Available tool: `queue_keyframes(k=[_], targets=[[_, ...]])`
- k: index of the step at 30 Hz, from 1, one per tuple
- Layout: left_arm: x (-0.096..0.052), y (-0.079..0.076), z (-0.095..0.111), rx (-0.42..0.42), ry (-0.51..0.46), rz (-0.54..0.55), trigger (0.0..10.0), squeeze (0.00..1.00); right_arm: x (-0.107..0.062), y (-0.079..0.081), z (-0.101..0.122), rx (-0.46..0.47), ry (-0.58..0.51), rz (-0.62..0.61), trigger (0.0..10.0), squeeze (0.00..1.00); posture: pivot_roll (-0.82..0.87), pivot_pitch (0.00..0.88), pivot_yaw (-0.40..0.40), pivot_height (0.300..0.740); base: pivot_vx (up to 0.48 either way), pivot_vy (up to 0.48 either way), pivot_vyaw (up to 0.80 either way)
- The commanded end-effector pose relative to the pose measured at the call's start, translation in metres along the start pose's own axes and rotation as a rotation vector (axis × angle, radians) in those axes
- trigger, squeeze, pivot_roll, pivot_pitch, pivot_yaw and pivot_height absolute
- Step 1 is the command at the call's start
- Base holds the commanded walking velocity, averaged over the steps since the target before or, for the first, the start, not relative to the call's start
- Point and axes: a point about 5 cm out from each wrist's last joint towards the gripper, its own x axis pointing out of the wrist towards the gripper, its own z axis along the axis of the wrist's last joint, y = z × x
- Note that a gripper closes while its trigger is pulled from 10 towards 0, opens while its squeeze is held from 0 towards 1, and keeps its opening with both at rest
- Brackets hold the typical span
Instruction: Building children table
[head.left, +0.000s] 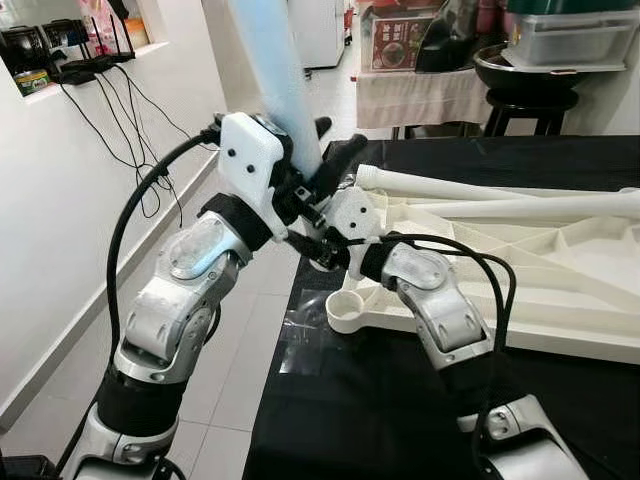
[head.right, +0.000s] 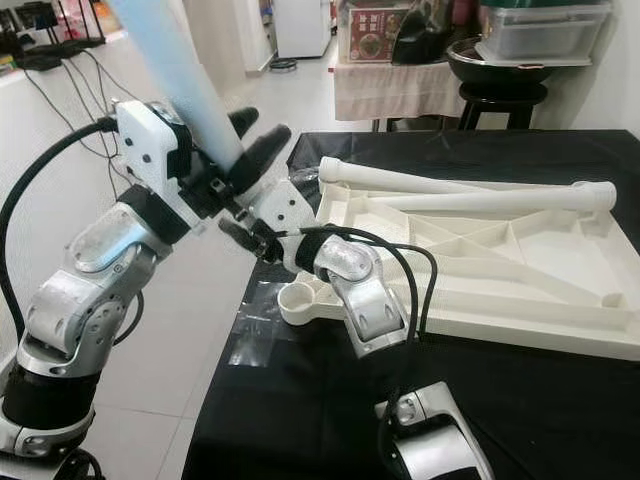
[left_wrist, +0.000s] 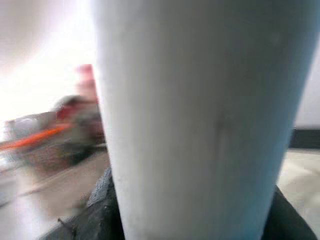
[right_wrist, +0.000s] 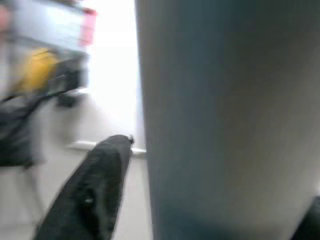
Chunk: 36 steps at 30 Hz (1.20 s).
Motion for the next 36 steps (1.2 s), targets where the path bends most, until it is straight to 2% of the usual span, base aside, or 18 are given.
queue_keyframes(k=[1, 2, 3, 4, 6, 8, 9, 10, 16, 17, 25, 36], targets=[[-0.004, -0.008, 0.005, -0.052, -0.016, -0.134, 0.0, 0.00, 0.005, 0.015, 0.008, -0.024, -0.058, 0.170, 10.0, 1.00, -0.08, 0.000, 0.088, 0.740, 0.000, 0.000, 0.00], [-0.008, -0.012, 0.005, -0.092, -0.004, -0.227, 0.0, 0.00, 0.002, 0.020, 0.009, -0.042, -0.063, 0.253, 10.0, 1.00, -0.08, 0.000, 0.088, 0.740, 0.000, 0.000, 0.00], [-0.008, -0.012, 0.005, -0.092, -0.004, -0.227, 0.0, 0.00, 0.002, 0.020, 0.009, -0.042, -0.063, 0.253, 10.0, 1.00, -0.08, 0.000, 0.088, 0.740, 0.000, 0.000, 0.00], [-0.013, -0.013, 0.007, -0.131, 0.011, -0.320, 0.0, 0.00, 0.002, 0.024, 0.007, -0.036, -0.037, 0.325, 10.0, 0.00, -0.08, 0.000, 0.088, 0.740, 0.000, 0.000, 0.00], [-0.013, -0.013, 0.007, -0.131, 0.011, -0.320, 0.0, 0.00, 0.002, 0.024, 0.007, -0.036, -0.037, 0.325, 10.0, 0.00, -0.08, 0.000, 0.088, 0.740, 0.000, 0.000, 0.00], [-0.020, -0.017, 0.017, -0.230, 0.001, -0.518, 0.0, 0.00, 0.006, 0.029, 0.006, -0.023, -0.033, 0.381, 10.0, 0.00, -0.08, 0.000, 0.085, 0.740, 0.000, 0.000, 0.00], [-0.020, -0.017, 0.017, -0.230, 0.001, -0.518, 0.0, 0.00, 0.006, 0.029, 0.006, -0.023, -0.033, 0.381, 10.0, 0.00, -0.08, 0.000, 0.085, 0.740, 0.000, 0.000, 0.00], [-0.023, -0.020, 0.021, -0.271, -0.015, -0.613, 0.0, 0.00, 0.009, 0.031, 0.007, -0.008, -0.052, 0.389, 10.0, 0.00, -0.08, 0.000, 0.086, 0.740, 0.000, 0.000, 0.00], [-0.028, -0.027, 0.021, -0.311, -0.011, -0.743, 0.0, 0.00, 0.011, 0.031, 0.008, 0.018, -0.078, 0.392, 10.0, 0.00, -0.09, 0.000, 0.083, 0.740, 0.000, 0.000, 0.00], [-0.029, -0.030, 0.018, -0.311, 0.006, -0.768, 0.0, 0.00, 0.009, 0.031, 0.007, 0.028, -0.072, 0.406, 0.0, 0.00, -0.09, 0.000, 0.081, 0.740, 0.000, 0.000, 0.00], [-0.034, -0.032, 0.015, -0.309, 0.045, -0.829, 0.0, 0.00, 0.001, 0.032, 0.001, 0.047, -0.029, 0.468, 0.0, 0.00, -0.11, 0.000, 0.077, 0.740, 0.000, 0.000, 0.00], [-0.035, -0.031, 0.014, -0.304, 0.072, -0.847, 0.0, 0.00, 0.004, 0.030, -0.006, 0.059, 0.011, 0.421, 0.0, 0.00, -0.11, 0.000, 0.082, 0.740, 0.000, 0.000, 0.00]])
